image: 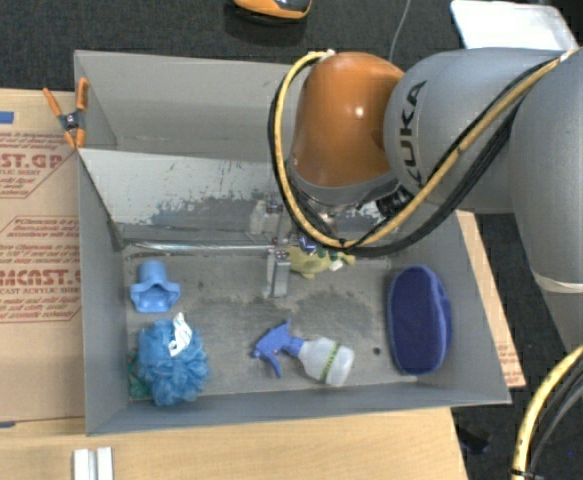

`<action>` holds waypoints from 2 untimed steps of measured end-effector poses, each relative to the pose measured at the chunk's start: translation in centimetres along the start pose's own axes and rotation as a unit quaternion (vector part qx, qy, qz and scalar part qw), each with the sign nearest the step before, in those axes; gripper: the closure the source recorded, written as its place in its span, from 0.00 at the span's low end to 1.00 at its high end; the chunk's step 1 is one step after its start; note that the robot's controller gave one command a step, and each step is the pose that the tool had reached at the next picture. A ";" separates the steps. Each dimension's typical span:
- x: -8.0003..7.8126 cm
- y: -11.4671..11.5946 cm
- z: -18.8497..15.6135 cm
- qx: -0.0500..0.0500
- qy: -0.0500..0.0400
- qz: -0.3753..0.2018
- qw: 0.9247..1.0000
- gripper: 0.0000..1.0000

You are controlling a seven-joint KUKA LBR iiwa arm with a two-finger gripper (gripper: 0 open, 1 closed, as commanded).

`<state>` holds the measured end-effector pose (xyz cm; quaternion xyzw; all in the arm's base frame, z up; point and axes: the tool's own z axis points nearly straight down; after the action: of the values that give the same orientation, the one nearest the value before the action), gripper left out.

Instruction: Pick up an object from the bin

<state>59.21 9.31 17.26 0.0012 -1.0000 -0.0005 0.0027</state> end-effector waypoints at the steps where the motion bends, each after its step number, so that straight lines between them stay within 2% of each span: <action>1: -0.2 -0.1 -0.5 0.000 -0.004 0.001 1.000 0.00; 2: 8.7 -4.1 3.5 0.000 -0.004 -0.025 1.000 0.00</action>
Offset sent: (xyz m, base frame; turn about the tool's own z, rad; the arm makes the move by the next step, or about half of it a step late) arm -0.0996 -0.0478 -0.0396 -0.0560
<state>50.50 5.19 13.83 0.0262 -0.9997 -0.0005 -0.0009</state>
